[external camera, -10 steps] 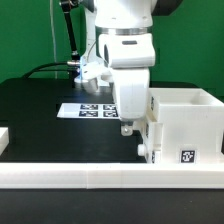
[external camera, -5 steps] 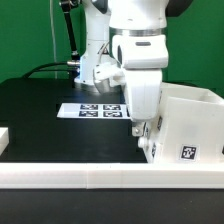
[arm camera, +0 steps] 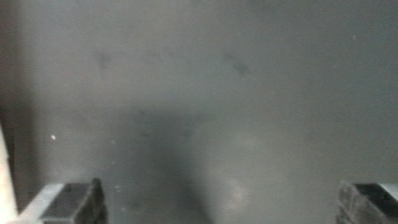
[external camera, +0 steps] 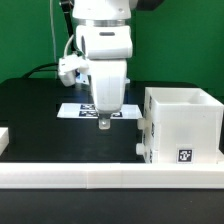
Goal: Assemble drawer
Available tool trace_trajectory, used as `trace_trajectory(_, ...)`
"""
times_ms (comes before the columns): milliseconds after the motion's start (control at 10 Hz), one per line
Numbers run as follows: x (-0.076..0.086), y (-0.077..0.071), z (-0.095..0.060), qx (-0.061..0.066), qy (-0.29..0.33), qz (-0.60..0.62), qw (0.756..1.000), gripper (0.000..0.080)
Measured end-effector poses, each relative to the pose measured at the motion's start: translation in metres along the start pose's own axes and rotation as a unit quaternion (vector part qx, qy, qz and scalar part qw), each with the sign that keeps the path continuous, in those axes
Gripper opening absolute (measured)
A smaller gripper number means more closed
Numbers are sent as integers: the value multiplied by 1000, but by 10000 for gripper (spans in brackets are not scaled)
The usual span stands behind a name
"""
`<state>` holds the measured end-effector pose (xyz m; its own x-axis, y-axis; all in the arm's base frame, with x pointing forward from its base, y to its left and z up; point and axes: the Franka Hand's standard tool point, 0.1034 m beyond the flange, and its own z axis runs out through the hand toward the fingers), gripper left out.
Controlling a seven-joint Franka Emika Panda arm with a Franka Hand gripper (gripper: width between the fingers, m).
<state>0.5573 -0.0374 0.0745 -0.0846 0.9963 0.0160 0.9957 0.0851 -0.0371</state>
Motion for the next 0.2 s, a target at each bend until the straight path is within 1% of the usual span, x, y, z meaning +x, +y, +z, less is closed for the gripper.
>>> trace_trajectory(100,0,4,-7,-32,-2,1,999,649)
trace_trajectory(200,1,0,-5,-27,-2,1,1000,649)
